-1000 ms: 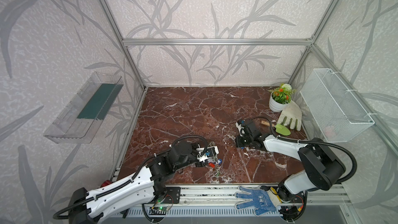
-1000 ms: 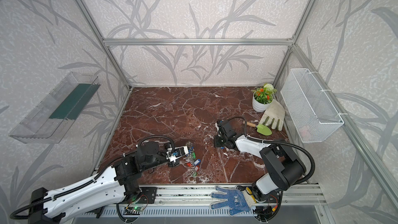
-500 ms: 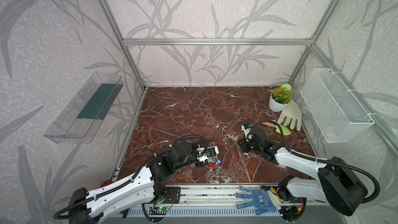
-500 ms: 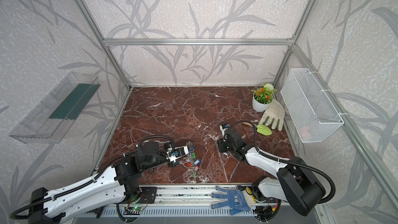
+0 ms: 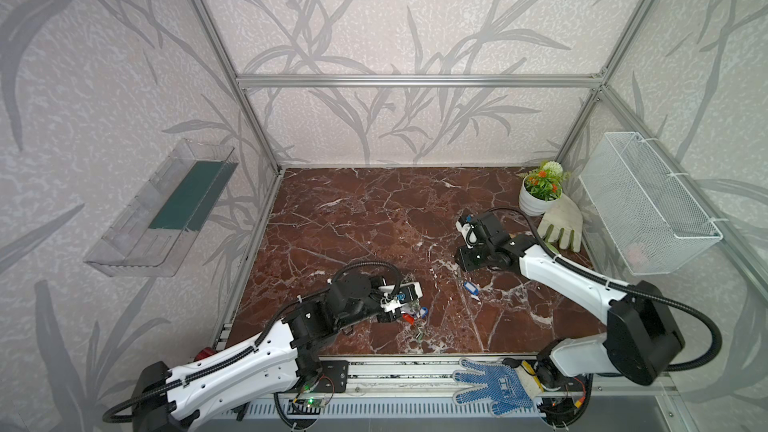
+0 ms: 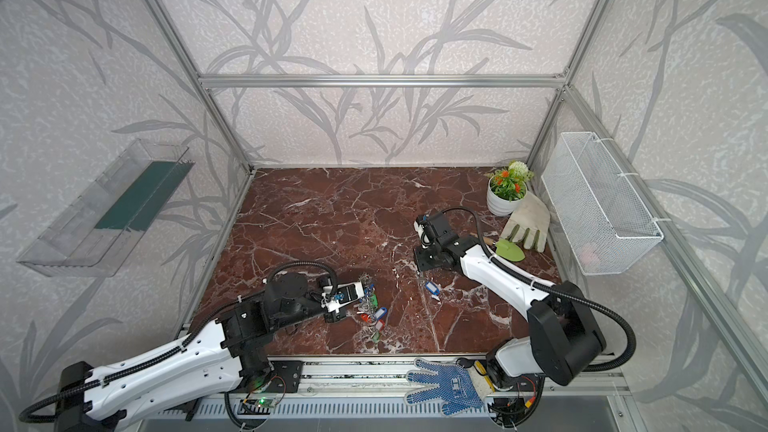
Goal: Put the keys on the keyring
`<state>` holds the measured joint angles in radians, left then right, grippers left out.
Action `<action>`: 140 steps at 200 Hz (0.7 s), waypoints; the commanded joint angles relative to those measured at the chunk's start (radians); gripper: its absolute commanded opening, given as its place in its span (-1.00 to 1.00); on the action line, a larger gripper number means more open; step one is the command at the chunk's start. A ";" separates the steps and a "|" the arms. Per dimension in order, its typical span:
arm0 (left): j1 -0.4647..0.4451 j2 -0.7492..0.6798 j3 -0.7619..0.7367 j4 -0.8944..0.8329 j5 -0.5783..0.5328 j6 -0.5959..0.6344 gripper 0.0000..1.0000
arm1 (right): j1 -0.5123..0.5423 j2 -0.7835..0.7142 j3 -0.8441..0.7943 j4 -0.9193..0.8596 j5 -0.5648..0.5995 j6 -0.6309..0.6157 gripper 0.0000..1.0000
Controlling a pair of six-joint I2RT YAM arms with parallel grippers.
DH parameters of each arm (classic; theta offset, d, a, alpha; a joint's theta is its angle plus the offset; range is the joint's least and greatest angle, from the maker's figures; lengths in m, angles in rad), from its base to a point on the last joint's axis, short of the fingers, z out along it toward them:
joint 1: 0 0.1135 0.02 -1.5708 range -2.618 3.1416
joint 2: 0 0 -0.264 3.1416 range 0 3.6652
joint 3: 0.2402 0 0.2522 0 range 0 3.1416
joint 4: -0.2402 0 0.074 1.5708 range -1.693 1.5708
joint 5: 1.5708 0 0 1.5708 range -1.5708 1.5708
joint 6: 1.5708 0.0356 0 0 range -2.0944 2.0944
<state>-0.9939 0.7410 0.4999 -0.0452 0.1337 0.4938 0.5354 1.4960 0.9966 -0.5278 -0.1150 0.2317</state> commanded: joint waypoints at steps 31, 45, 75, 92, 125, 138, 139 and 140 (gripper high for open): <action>-0.005 -0.018 0.037 0.045 0.015 -0.007 -1.00 | -0.017 0.172 0.112 -0.278 -0.089 -0.097 -0.33; -0.005 -0.021 0.037 0.045 0.015 -0.007 -1.00 | -0.017 0.183 0.114 -0.285 -0.064 -0.104 -0.31; -0.005 -0.020 0.038 0.047 0.018 -0.009 -1.00 | -0.018 0.232 0.109 -0.276 -0.091 -0.107 -0.30; -0.006 -0.020 0.037 0.046 0.018 -0.009 -1.00 | -0.017 0.243 0.106 -0.263 -0.093 -0.106 -0.30; -0.006 -0.023 0.037 0.047 0.017 -0.009 -1.00 | -0.018 0.260 0.110 -0.255 -0.087 -0.104 -0.36; -0.006 -0.023 0.037 0.047 0.014 -0.009 -1.00 | -0.017 0.260 0.109 -0.248 -0.084 -0.102 -0.40; -0.006 -0.023 0.037 0.047 0.014 -0.009 -1.00 | -0.017 0.259 0.108 -0.248 -0.084 -0.103 -0.40; -0.006 -0.023 0.037 0.047 0.015 -0.009 -1.00 | -0.017 0.258 0.107 -0.248 -0.084 -0.103 -0.41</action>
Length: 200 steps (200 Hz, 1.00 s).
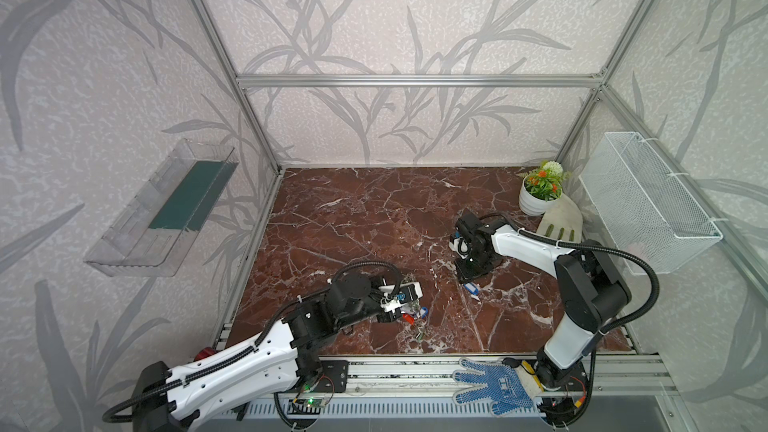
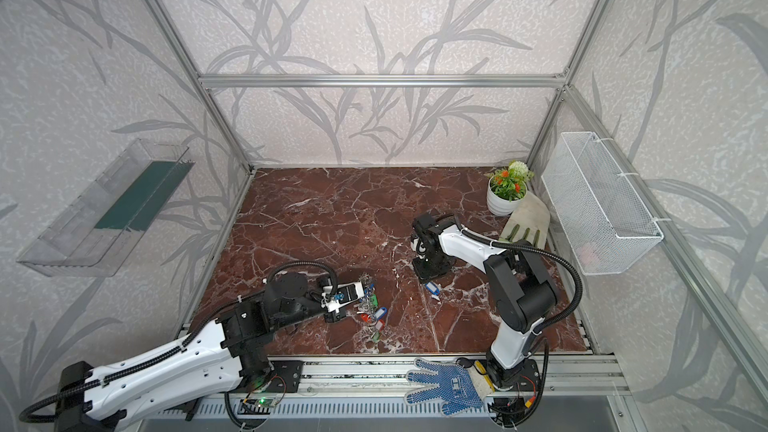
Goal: Put the keys on the keyring
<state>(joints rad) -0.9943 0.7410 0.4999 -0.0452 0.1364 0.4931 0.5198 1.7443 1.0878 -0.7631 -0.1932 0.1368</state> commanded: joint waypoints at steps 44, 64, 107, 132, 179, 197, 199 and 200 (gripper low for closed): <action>-0.006 -0.023 0.036 0.048 0.009 -0.008 -1.00 | -0.003 0.012 0.012 -0.007 0.005 -0.006 -0.53; -0.007 -0.023 0.035 0.048 0.009 -0.007 -1.00 | -0.003 0.012 0.010 -0.001 0.005 -0.005 -0.57; -0.007 -0.025 0.036 0.046 0.008 -0.007 -1.00 | -0.002 0.014 0.004 0.006 -0.011 -0.005 -0.68; -0.007 -0.023 0.035 0.047 0.009 -0.007 -1.00 | -0.001 0.011 0.002 0.011 -0.025 -0.005 -0.75; -0.009 -0.023 0.035 0.047 0.004 -0.007 -1.00 | -0.002 0.008 -0.002 0.016 -0.039 0.008 -0.97; -0.008 -0.023 0.035 0.047 0.004 -0.005 -1.00 | -0.003 -0.006 -0.009 0.027 -0.040 0.020 -1.00; -0.009 -0.023 0.035 0.047 0.004 -0.006 -1.00 | -0.002 -0.006 -0.009 0.030 -0.040 0.020 -1.00; -0.009 -0.023 0.035 0.047 0.004 -0.006 -1.00 | -0.002 -0.007 -0.010 0.031 -0.040 0.021 -1.00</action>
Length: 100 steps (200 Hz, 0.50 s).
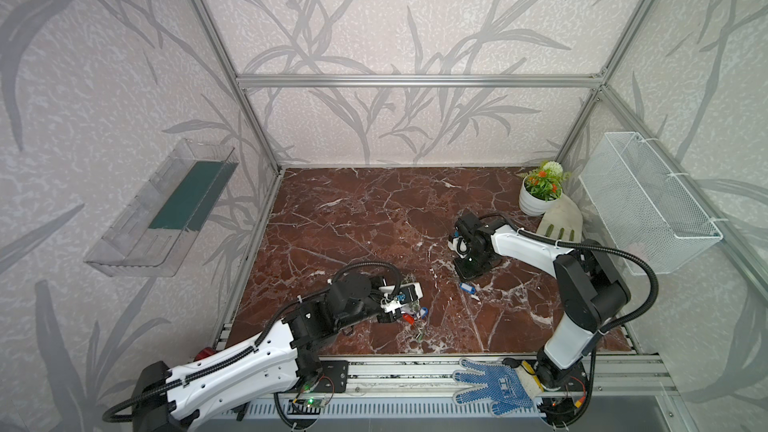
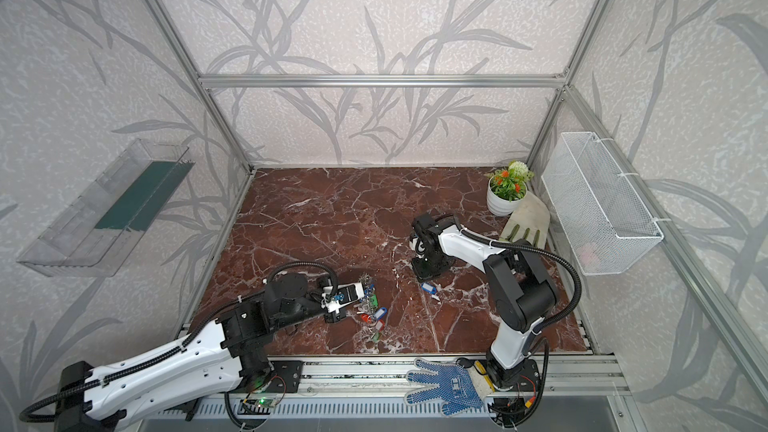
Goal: Put the keys on the keyring
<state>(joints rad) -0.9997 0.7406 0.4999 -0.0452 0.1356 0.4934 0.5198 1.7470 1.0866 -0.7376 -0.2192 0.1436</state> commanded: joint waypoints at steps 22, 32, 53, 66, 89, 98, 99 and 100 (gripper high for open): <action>-0.004 -0.022 0.035 0.047 0.004 -0.006 -1.00 | -0.002 -0.023 -0.014 0.013 -0.022 0.023 -1.00; -0.005 -0.021 0.035 0.047 0.004 -0.006 -1.00 | -0.001 -0.031 -0.017 0.017 -0.031 0.027 -1.00; -0.005 -0.022 0.035 0.045 0.004 -0.004 -1.00 | -0.005 -0.034 -0.019 0.024 -0.024 0.036 -1.00; -0.005 -0.022 0.035 0.045 0.003 -0.004 -1.00 | -0.012 -0.034 -0.019 0.024 -0.020 0.036 -0.59; -0.004 -0.021 0.035 0.045 0.003 -0.004 -1.00 | -0.020 -0.025 -0.015 0.019 -0.040 0.036 -0.27; -0.005 -0.022 0.035 0.045 0.004 -0.004 -1.00 | -0.020 -0.018 -0.016 0.024 -0.042 0.038 -0.25; -0.005 -0.021 0.035 0.045 0.004 -0.004 -1.00 | -0.021 -0.018 -0.016 0.024 -0.042 0.038 -0.24; -0.004 -0.021 0.036 0.045 0.004 -0.004 -1.00 | -0.020 -0.017 -0.017 0.025 -0.042 0.038 -0.24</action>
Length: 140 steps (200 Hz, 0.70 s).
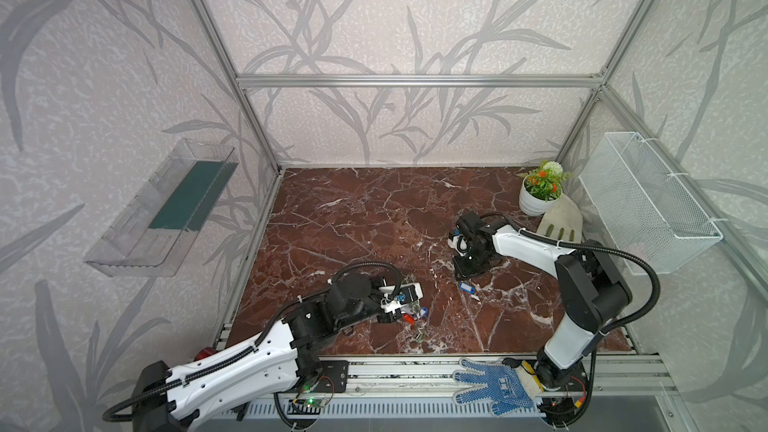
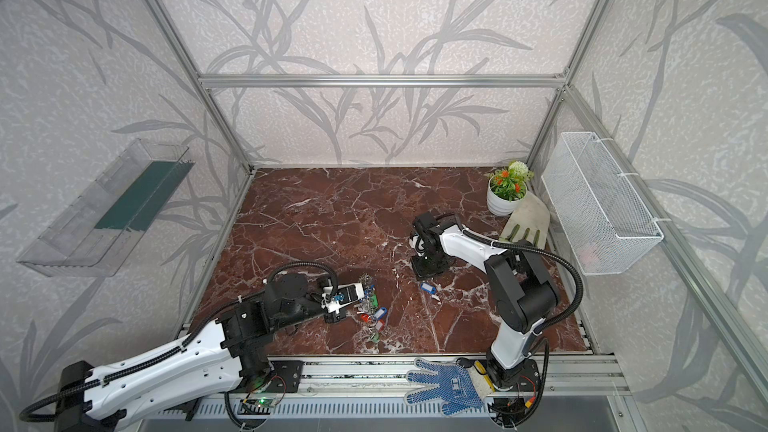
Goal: Put the keys on the keyring
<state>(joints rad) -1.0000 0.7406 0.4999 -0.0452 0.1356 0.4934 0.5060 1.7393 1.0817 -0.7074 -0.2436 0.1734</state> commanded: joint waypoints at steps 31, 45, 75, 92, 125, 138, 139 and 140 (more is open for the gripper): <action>-0.005 -0.022 0.035 0.044 0.003 -0.004 -1.00 | -0.007 0.013 -0.011 0.012 -0.042 0.007 -0.24; -0.005 -0.022 0.035 0.045 0.003 -0.004 -1.00 | -0.008 0.020 -0.011 0.016 -0.050 0.006 -0.31; -0.005 -0.022 0.035 0.042 0.002 -0.003 -1.00 | -0.008 0.036 -0.008 0.012 -0.057 0.002 -0.43; -0.006 -0.023 0.036 0.043 0.003 -0.003 -1.00 | -0.008 0.040 -0.012 0.008 -0.048 0.000 -0.46; -0.006 -0.022 0.036 0.045 0.004 -0.004 -1.00 | -0.008 0.043 -0.017 0.006 -0.040 -0.001 -0.55; -0.006 -0.022 0.036 0.044 0.004 -0.004 -1.00 | -0.008 0.043 -0.017 0.008 -0.042 -0.001 -0.62; -0.006 -0.022 0.036 0.045 0.004 -0.004 -1.00 | -0.008 0.044 -0.017 0.008 -0.042 -0.001 -0.62; -0.006 -0.022 0.036 0.045 0.005 -0.004 -1.00 | -0.008 0.044 -0.016 0.008 -0.043 -0.001 -0.63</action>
<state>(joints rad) -1.0008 0.7406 0.4999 -0.0456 0.1356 0.4934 0.5018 1.7744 1.0767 -0.6849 -0.2810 0.1738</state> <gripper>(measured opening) 0.048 0.212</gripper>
